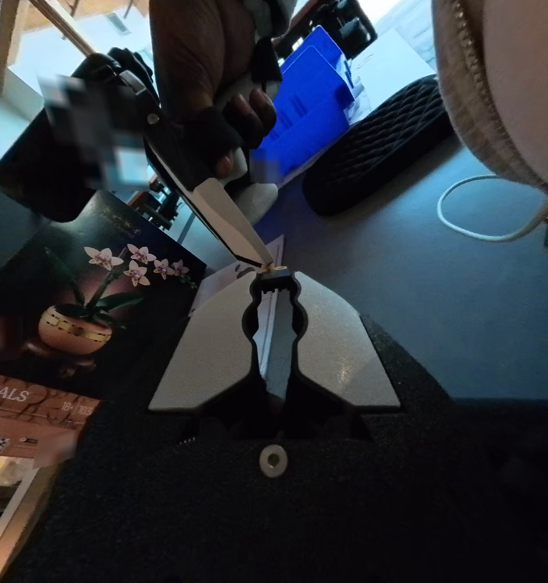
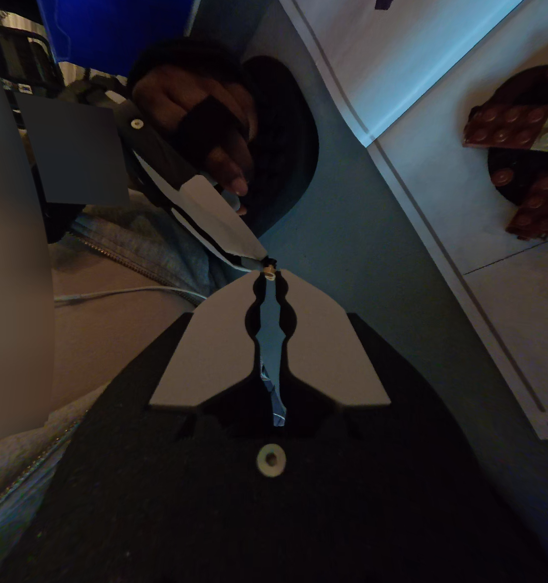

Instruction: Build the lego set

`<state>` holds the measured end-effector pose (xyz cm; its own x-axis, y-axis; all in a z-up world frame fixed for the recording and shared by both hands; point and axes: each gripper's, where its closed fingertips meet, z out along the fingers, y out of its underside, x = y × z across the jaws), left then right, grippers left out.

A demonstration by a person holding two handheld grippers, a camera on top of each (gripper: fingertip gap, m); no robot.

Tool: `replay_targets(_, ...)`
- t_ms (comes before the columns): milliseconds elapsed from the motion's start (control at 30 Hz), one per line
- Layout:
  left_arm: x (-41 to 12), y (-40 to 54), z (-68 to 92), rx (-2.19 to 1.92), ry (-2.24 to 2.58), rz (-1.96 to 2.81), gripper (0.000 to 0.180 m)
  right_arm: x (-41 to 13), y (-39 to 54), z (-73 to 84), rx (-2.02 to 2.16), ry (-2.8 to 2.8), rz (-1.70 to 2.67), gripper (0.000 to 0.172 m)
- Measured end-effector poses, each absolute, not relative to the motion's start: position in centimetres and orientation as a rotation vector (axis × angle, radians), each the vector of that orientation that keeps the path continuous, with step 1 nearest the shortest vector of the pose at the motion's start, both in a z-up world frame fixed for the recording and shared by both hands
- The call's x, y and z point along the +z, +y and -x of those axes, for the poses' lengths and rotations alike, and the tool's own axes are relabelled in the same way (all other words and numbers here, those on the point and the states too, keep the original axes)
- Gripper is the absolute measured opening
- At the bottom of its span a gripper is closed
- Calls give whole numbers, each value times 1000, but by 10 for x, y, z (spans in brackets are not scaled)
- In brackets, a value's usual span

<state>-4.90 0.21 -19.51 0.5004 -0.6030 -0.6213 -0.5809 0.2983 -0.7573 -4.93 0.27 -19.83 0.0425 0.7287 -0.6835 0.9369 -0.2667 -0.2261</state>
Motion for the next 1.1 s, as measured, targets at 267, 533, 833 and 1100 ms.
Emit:
replay_targets(267,-196,-1,48,22,1188,1314,16,-200,-1,49,-1017,1735,-2032,5)
replay_targets(533,-195,-2,49,-3,1173,1315,16,-199,-1,52,-1030,1788,-2051,4)
replay_targets(833,-186,0,54,-49,1088,1319,16,-190,3,60,-1068,1907,-2098,4)
replay_targets(1100,-167,6,69,-145,889,1327,16,-169,8,76,-1345,2011,-2114,4)
